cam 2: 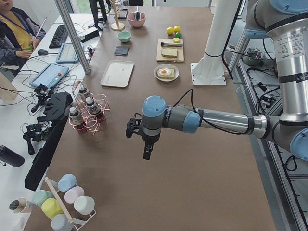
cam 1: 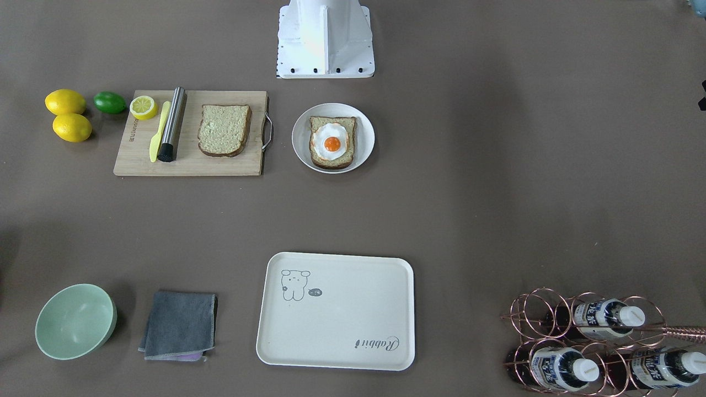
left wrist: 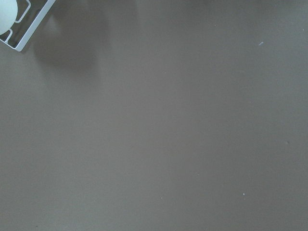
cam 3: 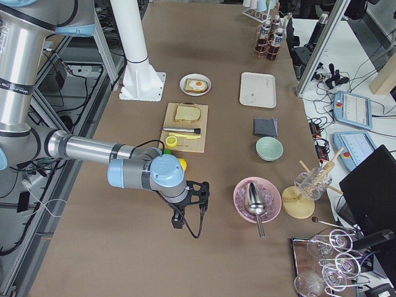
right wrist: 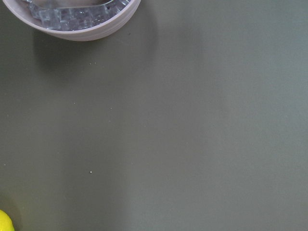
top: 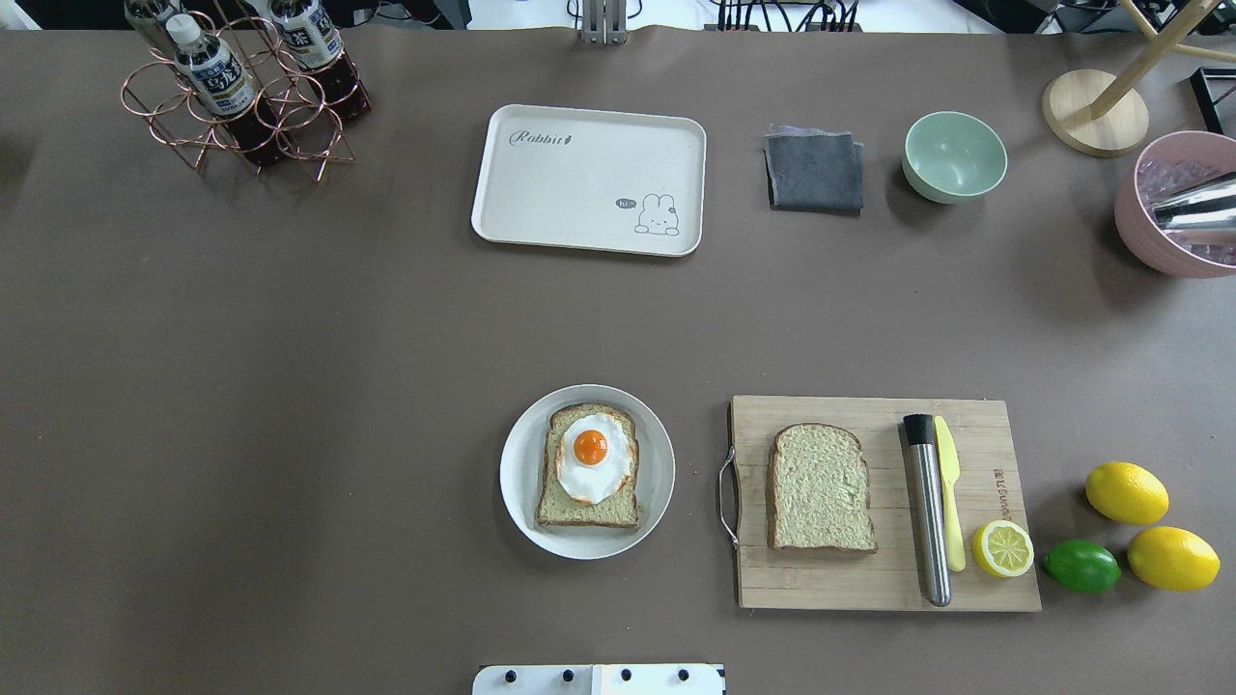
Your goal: Make sandwich and place on tray
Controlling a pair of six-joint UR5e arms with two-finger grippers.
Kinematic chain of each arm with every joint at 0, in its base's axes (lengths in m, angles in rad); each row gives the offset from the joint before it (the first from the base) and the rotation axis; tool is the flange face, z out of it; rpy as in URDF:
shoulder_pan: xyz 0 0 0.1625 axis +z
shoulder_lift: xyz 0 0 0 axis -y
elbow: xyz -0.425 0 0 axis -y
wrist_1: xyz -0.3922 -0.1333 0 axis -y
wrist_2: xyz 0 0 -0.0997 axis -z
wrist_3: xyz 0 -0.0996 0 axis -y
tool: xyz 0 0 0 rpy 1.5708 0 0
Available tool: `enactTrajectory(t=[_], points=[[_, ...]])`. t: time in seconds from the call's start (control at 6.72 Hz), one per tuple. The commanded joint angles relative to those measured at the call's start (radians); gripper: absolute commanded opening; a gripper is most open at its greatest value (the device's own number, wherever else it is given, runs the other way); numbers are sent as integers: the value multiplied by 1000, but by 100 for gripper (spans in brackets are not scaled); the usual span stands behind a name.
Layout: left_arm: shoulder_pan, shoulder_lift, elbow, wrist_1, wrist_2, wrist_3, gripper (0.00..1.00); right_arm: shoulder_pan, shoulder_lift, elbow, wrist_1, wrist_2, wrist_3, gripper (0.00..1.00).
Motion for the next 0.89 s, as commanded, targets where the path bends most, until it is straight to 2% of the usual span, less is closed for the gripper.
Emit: enactTrajectory(t=[0.0,0.45,0.74], points=[[5,10,-20,0,-16,0,98,0,-4,-3,-8,52,6,100],[6,2,-37,1,-16,0,98,-23,-5,3,1,175,9,100],[8,10,-40,-20,-16,9,98,-89,4,9,3,189,13,100]])
